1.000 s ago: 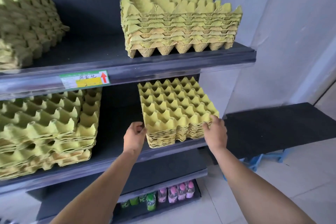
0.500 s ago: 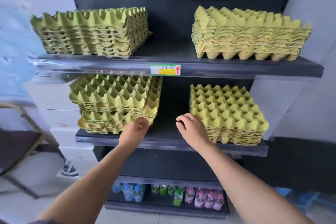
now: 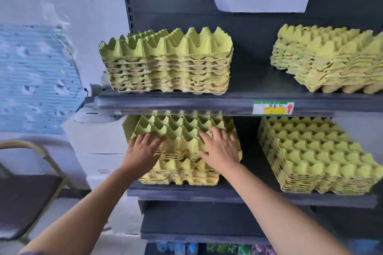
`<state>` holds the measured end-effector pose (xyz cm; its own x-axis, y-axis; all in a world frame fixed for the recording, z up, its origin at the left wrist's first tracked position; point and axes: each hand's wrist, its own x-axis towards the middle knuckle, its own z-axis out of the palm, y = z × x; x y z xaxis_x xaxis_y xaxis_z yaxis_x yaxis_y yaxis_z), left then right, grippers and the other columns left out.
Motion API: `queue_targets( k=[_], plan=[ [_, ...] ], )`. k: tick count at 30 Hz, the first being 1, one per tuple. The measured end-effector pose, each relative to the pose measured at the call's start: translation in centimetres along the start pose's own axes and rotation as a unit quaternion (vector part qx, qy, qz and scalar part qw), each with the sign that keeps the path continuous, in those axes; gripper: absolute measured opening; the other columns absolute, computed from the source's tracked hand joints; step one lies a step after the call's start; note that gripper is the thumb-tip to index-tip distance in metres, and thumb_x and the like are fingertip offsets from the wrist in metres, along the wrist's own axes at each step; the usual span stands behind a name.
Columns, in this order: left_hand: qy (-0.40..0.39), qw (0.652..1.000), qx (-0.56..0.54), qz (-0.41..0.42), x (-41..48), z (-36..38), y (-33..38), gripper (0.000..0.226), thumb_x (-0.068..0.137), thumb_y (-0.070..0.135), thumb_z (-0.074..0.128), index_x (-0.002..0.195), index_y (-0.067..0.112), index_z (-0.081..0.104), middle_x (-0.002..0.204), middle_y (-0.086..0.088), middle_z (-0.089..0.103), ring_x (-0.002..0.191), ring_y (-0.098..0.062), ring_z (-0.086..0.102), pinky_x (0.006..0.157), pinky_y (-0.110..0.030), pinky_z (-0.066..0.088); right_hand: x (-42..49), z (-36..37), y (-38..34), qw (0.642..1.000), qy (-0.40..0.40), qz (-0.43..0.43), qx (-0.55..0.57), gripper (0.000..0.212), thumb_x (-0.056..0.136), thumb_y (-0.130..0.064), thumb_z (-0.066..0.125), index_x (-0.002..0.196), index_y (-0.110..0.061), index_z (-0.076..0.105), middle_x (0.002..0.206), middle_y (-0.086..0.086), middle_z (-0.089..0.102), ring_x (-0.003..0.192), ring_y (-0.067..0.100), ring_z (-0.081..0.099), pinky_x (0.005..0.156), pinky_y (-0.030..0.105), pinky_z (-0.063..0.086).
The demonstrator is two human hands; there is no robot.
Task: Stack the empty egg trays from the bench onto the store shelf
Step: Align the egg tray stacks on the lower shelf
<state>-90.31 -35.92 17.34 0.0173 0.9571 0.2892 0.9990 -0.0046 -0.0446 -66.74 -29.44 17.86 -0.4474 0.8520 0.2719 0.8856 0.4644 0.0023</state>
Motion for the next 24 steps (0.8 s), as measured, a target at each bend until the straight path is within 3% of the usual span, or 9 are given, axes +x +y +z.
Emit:
queue_targets(
  k=[3, 5, 9, 14, 17, 21, 24],
  plan=[
    [0.039, 0.996, 0.024, 0.074, 1.7, 0.1, -1.0, 0.066, 0.083, 0.038, 0.063, 0.142, 0.030, 0.034, 0.139, -0.006, 0.044, 0.128, -0.029, 0.038, 0.108, -0.045, 0.023, 1.2, 0.6, -0.1, 0.996, -0.093, -0.004, -0.015, 0.063, 0.088, -0.050, 0.055, 0.140, -0.023, 0.033, 0.147, 0.007, 0.037, 0.134, 0.037, 0.036, 0.109, 0.052, 0.026],
    [0.033, 0.995, 0.022, 0.093, 2.7, 0.0, -1.4, 0.068, 0.083, 0.043, 0.061, 0.143, 0.029, 0.033, 0.139, -0.005, 0.047, 0.127, -0.026, 0.041, 0.105, -0.043, 0.029, 1.5, 0.6, 0.0, 0.993, -0.112, 0.006, -0.025, 0.059, 0.089, -0.047, 0.053, 0.139, -0.021, 0.036, 0.149, 0.004, 0.036, 0.136, 0.037, 0.032, 0.109, 0.052, 0.025],
    [-0.023, 0.994, 0.004, 0.107, 3.6, 0.2, -2.4, 0.063, 0.089, 0.048, 0.052, 0.143, 0.027, 0.027, 0.139, 0.002, 0.047, 0.130, -0.018, 0.040, 0.100, -0.038, 0.039, 1.9, 0.0, -0.2, 0.997, -0.058, -0.004, -0.052, 0.054, 0.087, -0.046, 0.056, 0.134, -0.022, 0.043, 0.145, 0.000, 0.042, 0.136, 0.035, 0.033, 0.109, 0.051, 0.026],
    [0.039, 0.991, -0.007, 0.131, 3.6, -1.0, -1.8, 0.063, 0.081, 0.032, 0.069, 0.137, 0.016, 0.044, 0.123, -0.006, 0.062, 0.116, -0.026, 0.055, 0.089, -0.041, 0.046, 2.0, -1.4, 0.9, 0.997, 0.009, -0.017, -0.070, 0.049, 0.087, -0.045, 0.057, 0.130, -0.022, 0.049, 0.136, -0.005, 0.051, 0.129, 0.032, 0.040, 0.103, 0.048, 0.031],
    [0.078, 0.987, 0.014, 0.139, 4.2, -1.7, -0.4, 0.067, 0.078, 0.029, 0.072, 0.138, 0.017, 0.044, 0.118, -0.005, 0.064, 0.110, -0.027, 0.058, 0.087, -0.041, 0.046, 1.5, -1.8, 2.4, 0.997, 0.031, 0.000, -0.066, 0.049, 0.086, -0.047, 0.058, 0.128, -0.023, 0.051, 0.131, -0.006, 0.054, 0.124, 0.029, 0.043, 0.097, 0.044, 0.035],
    [0.065, 0.988, 0.009, 0.141, 4.7, -1.0, 1.8, 0.069, 0.085, 0.034, 0.064, 0.144, 0.023, 0.031, 0.127, -0.001, 0.058, 0.118, -0.023, 0.051, 0.092, -0.037, 0.040, 0.4, -1.3, 4.7, 0.998, 0.024, 0.019, -0.061, 0.052, 0.085, -0.050, 0.057, 0.131, -0.025, 0.050, 0.130, -0.008, 0.055, 0.123, 0.026, 0.043, 0.095, 0.041, 0.035],
    [0.030, 0.991, 0.022, 0.132, 4.0, 0.9, 2.7, 0.068, 0.090, 0.035, 0.055, 0.147, 0.025, 0.019, 0.134, 0.000, 0.051, 0.125, -0.021, 0.043, 0.097, -0.035, 0.035, -0.5, 0.4, 5.3, 0.999, -0.032, 0.011, -0.034, 0.053, 0.088, -0.048, 0.055, 0.135, -0.026, 0.045, 0.135, -0.007, 0.049, 0.125, 0.025, 0.041, 0.099, 0.041, 0.033]
  ],
)
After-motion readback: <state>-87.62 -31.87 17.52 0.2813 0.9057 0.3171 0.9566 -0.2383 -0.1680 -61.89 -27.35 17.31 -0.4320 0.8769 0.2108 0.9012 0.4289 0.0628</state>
